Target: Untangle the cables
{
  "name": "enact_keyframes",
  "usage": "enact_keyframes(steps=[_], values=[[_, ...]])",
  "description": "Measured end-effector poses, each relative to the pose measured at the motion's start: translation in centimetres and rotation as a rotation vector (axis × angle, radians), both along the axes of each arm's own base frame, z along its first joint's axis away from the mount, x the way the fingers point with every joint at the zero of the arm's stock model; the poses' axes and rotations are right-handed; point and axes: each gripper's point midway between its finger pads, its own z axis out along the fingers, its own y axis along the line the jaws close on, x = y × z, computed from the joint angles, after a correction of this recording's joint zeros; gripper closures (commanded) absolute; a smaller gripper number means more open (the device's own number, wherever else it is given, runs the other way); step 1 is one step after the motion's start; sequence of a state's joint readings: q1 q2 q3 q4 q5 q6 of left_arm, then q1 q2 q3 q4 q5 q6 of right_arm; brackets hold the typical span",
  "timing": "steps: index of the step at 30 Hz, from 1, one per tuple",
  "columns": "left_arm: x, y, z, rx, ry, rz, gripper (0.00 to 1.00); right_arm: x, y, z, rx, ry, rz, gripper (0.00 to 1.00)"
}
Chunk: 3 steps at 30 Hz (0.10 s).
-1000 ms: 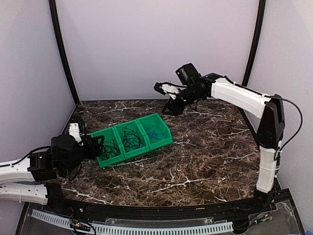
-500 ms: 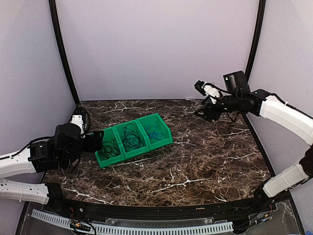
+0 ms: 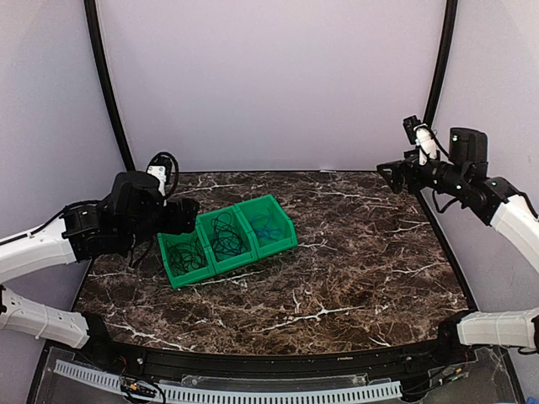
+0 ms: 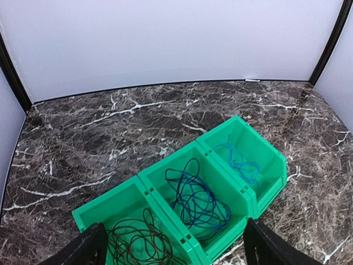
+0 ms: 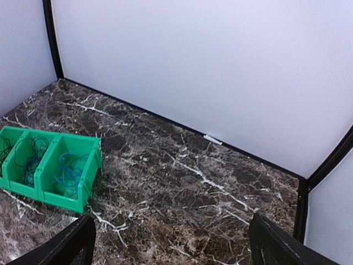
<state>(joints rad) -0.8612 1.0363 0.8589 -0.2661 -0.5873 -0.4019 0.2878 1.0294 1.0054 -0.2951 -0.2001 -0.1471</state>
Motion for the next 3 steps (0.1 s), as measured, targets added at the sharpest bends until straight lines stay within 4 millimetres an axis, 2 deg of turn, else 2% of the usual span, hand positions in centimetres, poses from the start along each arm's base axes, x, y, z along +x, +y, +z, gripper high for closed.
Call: enact_keyframes(steps=[3], values=[[0.6,-1.3,1.7,-0.016,-0.010,-0.027,0.09,-0.5,-0.8,3.1,0.033,-0.068,-0.040,0.01]])
